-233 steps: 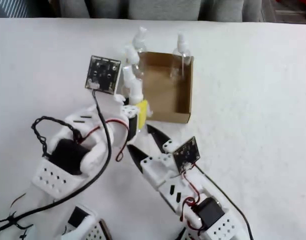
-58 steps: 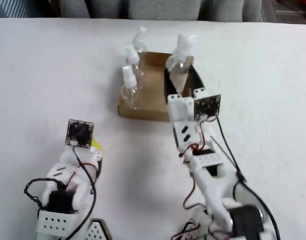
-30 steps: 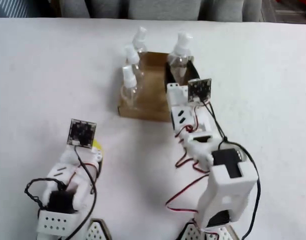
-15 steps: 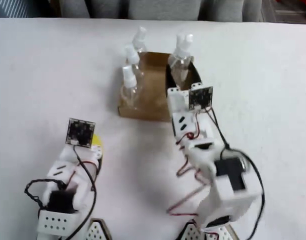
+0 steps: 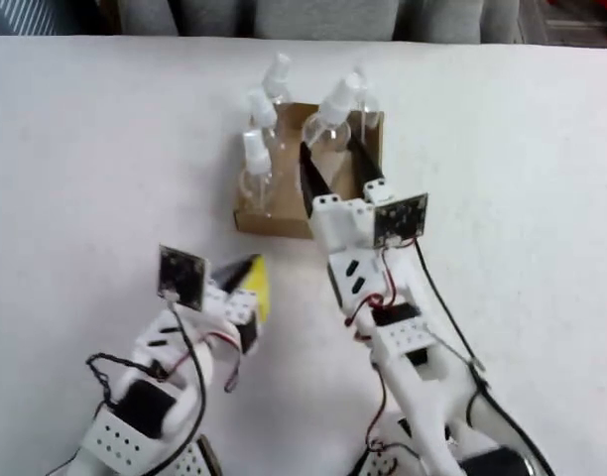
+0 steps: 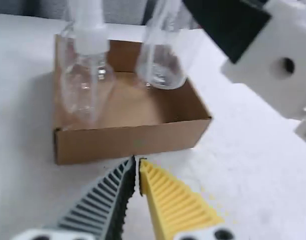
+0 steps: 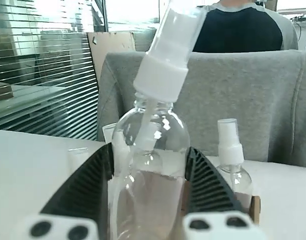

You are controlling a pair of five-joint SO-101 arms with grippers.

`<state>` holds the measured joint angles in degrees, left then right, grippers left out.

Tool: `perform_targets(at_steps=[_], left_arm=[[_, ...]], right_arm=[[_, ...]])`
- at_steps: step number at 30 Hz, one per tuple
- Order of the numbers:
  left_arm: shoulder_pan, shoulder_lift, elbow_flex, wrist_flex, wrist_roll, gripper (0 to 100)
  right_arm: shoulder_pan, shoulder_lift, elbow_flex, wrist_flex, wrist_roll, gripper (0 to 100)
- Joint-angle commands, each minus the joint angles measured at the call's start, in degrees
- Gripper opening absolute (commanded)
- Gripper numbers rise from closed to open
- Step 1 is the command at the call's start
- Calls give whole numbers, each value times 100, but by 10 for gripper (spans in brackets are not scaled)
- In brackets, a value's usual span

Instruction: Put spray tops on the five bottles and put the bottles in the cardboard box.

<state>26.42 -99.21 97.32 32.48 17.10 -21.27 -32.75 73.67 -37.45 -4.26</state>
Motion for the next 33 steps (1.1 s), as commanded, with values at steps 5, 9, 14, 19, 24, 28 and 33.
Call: perform_targets(at_steps=[5, 9, 14, 19, 24, 28, 33], left_arm=[[1174, -48, -9, -255, -185, 20], [1218, -22, -9, -255, -316, 20], [1200, -13, -9, -255, -343, 20], [1191, -13, -9, -264, -343, 20], [1191, -13, -9, -264, -343, 20], [1191, -13, -9, -264, -343, 20], [1191, -13, -9, -255, -343, 20]], right_arm=[[-558, -1569, 457, 1235, -273, 14], [-840, -2325, 703, 2079, -273, 14], [-857, -3424, 923, 3284, -290, 14], [-866, -4620, 1257, 4251, -290, 14], [-954, -5947, 1398, 5508, -316, 14], [-1332, -7011, 1433, 6457, -316, 14], [-1429, -6862, 1451, 6440, -316, 14]])
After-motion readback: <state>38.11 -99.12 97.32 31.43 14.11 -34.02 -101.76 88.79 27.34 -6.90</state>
